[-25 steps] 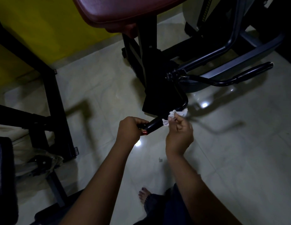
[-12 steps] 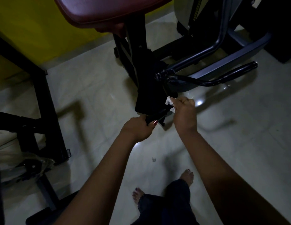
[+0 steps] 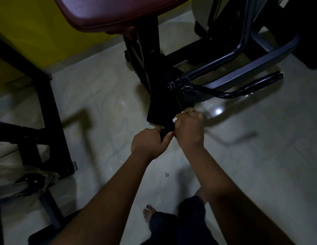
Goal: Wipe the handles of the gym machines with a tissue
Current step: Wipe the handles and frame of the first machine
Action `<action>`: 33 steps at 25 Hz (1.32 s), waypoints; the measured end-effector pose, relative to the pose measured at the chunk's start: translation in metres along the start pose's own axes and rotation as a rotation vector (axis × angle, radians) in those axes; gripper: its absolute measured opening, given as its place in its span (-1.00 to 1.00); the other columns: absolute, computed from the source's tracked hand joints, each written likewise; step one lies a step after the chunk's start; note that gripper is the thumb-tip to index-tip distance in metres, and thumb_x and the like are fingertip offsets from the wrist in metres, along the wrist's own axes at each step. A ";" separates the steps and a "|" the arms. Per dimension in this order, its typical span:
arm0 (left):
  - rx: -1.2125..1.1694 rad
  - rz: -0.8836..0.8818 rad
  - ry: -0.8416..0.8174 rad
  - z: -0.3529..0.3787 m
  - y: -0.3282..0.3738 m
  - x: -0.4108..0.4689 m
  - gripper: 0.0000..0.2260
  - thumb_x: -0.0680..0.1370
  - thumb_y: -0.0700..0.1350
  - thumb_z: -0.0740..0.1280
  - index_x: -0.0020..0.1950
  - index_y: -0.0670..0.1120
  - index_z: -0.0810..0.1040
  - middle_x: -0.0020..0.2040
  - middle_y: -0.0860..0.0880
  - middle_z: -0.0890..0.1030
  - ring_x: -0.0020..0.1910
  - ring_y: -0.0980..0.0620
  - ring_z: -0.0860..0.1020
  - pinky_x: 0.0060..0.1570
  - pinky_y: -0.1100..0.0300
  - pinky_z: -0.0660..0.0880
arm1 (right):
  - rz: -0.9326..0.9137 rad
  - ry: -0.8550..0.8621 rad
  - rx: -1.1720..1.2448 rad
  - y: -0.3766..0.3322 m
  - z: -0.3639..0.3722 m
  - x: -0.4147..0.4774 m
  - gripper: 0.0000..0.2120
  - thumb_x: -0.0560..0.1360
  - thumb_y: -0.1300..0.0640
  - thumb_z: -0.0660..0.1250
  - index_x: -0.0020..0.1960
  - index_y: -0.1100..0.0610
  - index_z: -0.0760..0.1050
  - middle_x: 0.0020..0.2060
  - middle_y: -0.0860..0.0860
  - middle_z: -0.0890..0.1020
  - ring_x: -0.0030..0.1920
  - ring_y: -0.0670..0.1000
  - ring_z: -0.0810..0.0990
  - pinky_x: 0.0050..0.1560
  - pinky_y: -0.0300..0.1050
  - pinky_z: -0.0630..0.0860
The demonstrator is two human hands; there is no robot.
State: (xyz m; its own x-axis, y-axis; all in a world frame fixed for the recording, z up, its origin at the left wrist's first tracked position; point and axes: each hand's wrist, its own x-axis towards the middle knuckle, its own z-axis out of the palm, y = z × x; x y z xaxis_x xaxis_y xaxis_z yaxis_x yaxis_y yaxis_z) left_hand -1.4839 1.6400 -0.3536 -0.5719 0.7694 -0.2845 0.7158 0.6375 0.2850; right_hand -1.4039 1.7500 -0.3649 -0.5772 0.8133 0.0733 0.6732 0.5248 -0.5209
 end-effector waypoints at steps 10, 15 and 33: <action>0.103 0.028 0.032 0.008 -0.004 0.003 -0.55 0.50 0.25 0.29 0.27 0.01 0.47 -0.01 -0.01 0.66 -0.03 -0.04 0.62 -0.11 0.15 0.51 | -0.626 0.052 0.123 0.023 -0.001 -0.022 -0.67 0.47 0.26 0.14 0.06 0.19 0.65 -0.09 0.07 0.67 0.02 0.05 0.47 0.02 -0.13 0.55; 0.101 0.013 0.042 0.007 -0.004 0.003 -0.58 0.48 0.25 0.31 0.20 0.01 0.51 -0.04 0.00 0.66 -0.06 -0.03 0.62 -0.17 0.18 0.47 | -0.414 0.158 0.118 0.015 0.008 -0.024 -0.68 0.50 0.23 0.15 0.08 0.19 0.65 -0.05 0.06 0.69 0.01 0.03 0.42 0.11 -0.25 0.42; -0.134 0.041 0.173 0.004 0.000 -0.007 -0.42 0.50 0.37 -0.09 0.44 0.17 0.27 0.11 0.05 0.64 0.03 -0.01 0.61 -0.12 0.10 0.54 | 1.158 -0.002 1.523 -0.006 0.021 -0.003 -0.80 0.62 0.17 0.18 0.16 0.01 0.52 0.04 0.08 0.64 -0.06 0.02 0.63 -0.08 -0.08 0.56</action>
State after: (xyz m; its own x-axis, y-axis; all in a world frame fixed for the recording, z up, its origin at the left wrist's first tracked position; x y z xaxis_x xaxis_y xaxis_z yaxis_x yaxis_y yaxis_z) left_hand -1.4786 1.6346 -0.3551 -0.6123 0.7827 -0.1121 0.6867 0.5967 0.4152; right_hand -1.4155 1.7393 -0.3800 -0.2096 0.5520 -0.8070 -0.2427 -0.8289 -0.5040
